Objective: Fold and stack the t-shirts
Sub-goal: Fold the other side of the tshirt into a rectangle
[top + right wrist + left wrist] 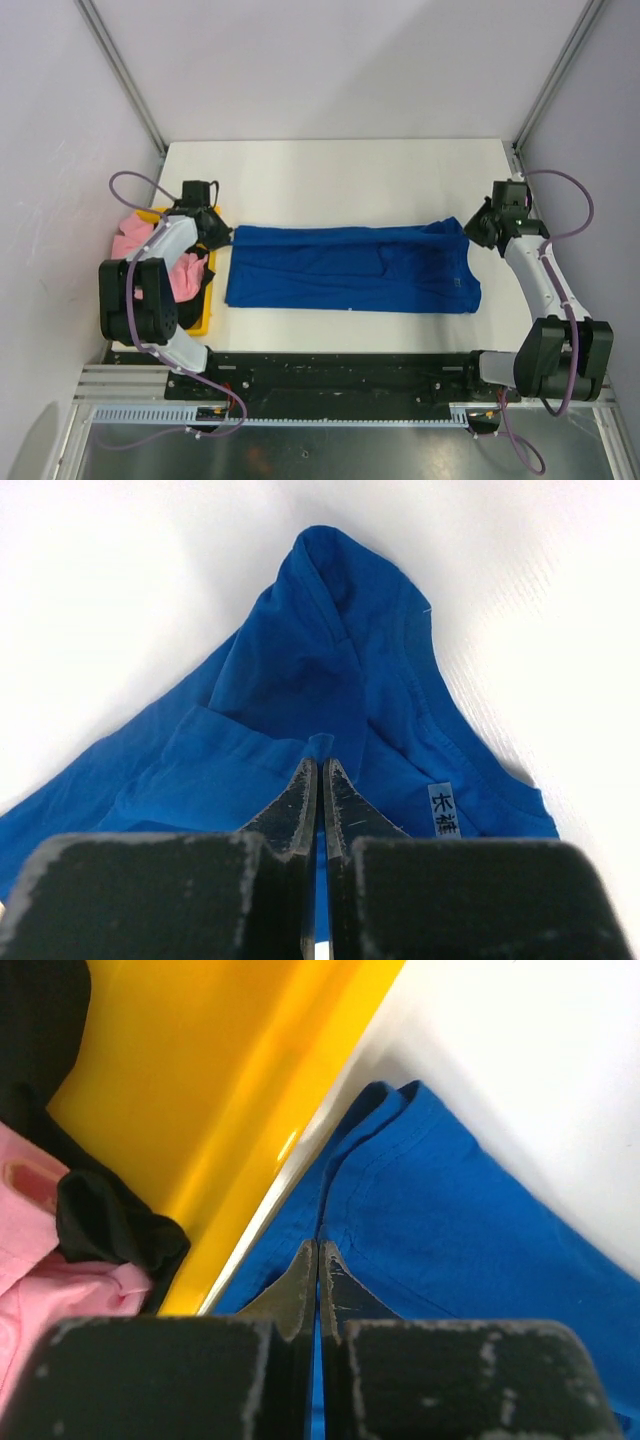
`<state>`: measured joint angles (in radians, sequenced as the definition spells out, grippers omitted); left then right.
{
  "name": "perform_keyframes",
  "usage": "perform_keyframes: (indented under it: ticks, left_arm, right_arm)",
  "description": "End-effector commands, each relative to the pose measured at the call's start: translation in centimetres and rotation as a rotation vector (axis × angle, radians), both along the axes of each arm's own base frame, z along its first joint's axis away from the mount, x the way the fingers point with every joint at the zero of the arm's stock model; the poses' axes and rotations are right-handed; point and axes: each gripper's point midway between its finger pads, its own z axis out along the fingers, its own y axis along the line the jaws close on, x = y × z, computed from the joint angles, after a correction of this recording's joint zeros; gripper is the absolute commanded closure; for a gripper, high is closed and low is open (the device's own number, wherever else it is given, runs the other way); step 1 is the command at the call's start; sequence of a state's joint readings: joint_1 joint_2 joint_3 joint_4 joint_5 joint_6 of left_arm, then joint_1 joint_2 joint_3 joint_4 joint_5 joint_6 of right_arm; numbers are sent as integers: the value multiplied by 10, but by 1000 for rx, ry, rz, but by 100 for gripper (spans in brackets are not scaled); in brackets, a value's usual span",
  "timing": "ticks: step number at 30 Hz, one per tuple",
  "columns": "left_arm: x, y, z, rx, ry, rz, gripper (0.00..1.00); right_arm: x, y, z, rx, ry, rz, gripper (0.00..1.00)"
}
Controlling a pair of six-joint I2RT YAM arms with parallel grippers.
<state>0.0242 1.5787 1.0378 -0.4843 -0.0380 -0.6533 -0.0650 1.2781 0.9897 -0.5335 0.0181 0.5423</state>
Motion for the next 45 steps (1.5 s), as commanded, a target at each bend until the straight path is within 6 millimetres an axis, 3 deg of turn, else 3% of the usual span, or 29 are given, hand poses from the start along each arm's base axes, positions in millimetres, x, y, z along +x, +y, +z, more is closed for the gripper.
perform_keyframes:
  ticks: [1,6,10,17,21,25,31,45]
  left_arm:
    - [-10,0,-2,14,0,-17,100]
    - [-20,-4,-16,-2,36,-16,100]
    - [-17,-8,-14,-11,25,-22,100]
    - [-9,-10,7,-20,-35,-31,100]
    - [-9,-10,15,-22,-59,-30,100]
    - [-12,-10,19,-23,-71,-27,100]
    - [-18,-11,11,-30,-48,-22,100]
    - [-40,-12,-22,-43,49,-3,100]
  right_arm:
    - [-11,-3,-4,-3,15,-24,100]
    - [-24,1,-37,23,78,-22,100]
    - [-22,4,-49,42,91,-13,100]
    - [-14,-3,-19,49,17,-29,100]
    - [-21,-9,0,47,-20,-49,100]
    - [-32,-9,4,49,-11,-53,100]
    - [-45,2,-14,60,35,-33,100]
    - [-69,16,-84,120,175,-16,100]
